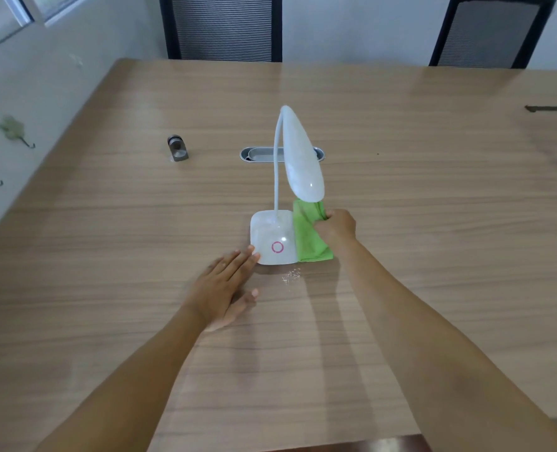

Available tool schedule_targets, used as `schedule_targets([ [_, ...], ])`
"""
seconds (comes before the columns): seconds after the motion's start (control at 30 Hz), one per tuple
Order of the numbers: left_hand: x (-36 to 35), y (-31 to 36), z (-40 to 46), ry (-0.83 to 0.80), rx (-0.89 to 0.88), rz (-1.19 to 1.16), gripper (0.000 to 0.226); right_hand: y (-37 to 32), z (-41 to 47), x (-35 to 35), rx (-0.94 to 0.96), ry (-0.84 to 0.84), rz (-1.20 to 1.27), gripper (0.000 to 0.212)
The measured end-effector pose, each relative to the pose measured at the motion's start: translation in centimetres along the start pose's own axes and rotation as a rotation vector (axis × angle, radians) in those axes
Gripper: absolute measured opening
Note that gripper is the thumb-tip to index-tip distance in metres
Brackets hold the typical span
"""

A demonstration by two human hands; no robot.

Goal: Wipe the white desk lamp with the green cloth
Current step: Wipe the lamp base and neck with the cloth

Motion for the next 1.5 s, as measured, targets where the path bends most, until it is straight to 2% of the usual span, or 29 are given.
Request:
schedule_targets([
  [0.1, 0.2, 0.1, -0.1, 0.004, 0.003, -0.005, 0.073, -0.6, 0.5, 0.8, -0.022, 0.038, 0.121, 0.019],
  [0.2, 0.2, 0.1, 0.0, 0.005, 0.005, -0.011, 0.072, -1.9, 0.5, -0.7, -0.033, -0.039, 0.241, 0.022],
  [0.3, 0.1, 0.0, 0.0, 0.005, 0.007, -0.018, 0.073, -2.4, 0.2, -2.0, -0.002, -0.091, 0.110, 0.025],
  [0.4, 0.2, 0.1, 0.0, 0.011, 0.013, -0.028, 0.074, -2.9, 0.8, -0.5, 0.017, -0.021, -0.030, 0.018],
  [0.47, 0.3, 0.1, 0.0, 0.009, 0.014, -0.034, 0.073, -3.7, 1.4, 0.6, 0.006, 0.002, -0.037, 0.012],
  [0.53, 0.4, 0.1, 0.0, 0.006, 0.016, -0.037, 0.073, -5.0, 1.9, 0.3, -0.004, -0.070, 0.008, 0.031],
  [0.57, 0.4, 0.1, 0.0, 0.007, 0.016, -0.036, 0.073, -5.5, 1.8, -0.4, 0.006, -0.138, 0.019, 0.033],
  [0.63, 0.3, 0.1, 0.0, 0.007, 0.015, -0.041, 0.072, -6.3, 1.4, -1.6, 0.048, -0.232, 0.010, 0.021],
  [0.7, 0.3, 0.1, 0.0, 0.006, 0.016, -0.047, 0.073, -6.0, 1.3, -2.3, 0.082, -0.246, -0.078, 0.005],
  [0.77, 0.3, 0.1, 0.0, 0.002, 0.014, -0.047, 0.074, -5.0, 1.5, -2.1, 0.080, -0.207, -0.194, 0.014],
  [0.83, 0.2, 0.0, 0.1, 0.001, 0.017, -0.047, 0.074, -4.4, 1.9, -1.2, 0.073, -0.141, -0.248, 0.011],
  [0.9, 0.1, 0.0, 0.1, -0.003, 0.021, -0.041, 0.074, -4.0, 2.7, -0.2, 0.077, -0.053, -0.239, 0.028],
  [0.93, 0.1, -0.1, 0.1, -0.003, 0.021, -0.038, 0.074, -4.1, 2.4, 0.2, 0.107, -0.002, -0.205, 0.029],
  [1.0, 0.0, -0.1, 0.0, -0.003, 0.017, -0.033, 0.074, -4.4, 0.8, 0.4, 0.196, 0.071, -0.140, 0.008],
  [1.1, 0.1, 0.0, 0.0, 0.006, 0.011, -0.023, 0.072, -3.4, -2.0, -1.5, 0.322, 0.011, -0.292, 0.035],
  [1.27, 0.2, 0.0, 0.0, -0.005, 0.007, -0.018, 0.074, -0.2, -5.9, -3.7, 0.489, -0.204, -0.610, 0.049],
  [1.4, 0.2, 0.0, 0.0, -0.006, 0.007, -0.016, 0.076, 1.6, -8.7, -3.0, 0.597, -0.319, -0.622, 0.051],
  [1.5, 0.2, 0.0, 0.1, 0.000, 0.012, -0.029, 0.077, -0.5, -8.1, -3.2, 0.749, -0.238, -0.498, 0.051],
])
Point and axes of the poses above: each hand's wrist, its own z-axis towards the middle knuckle, its own x-axis out of the back of the hand, y = z × x, the point moved 5 cm from there along z, towards the middle knuckle, and after that the axes turned 13 degrees about z, right-handed, at the moved point
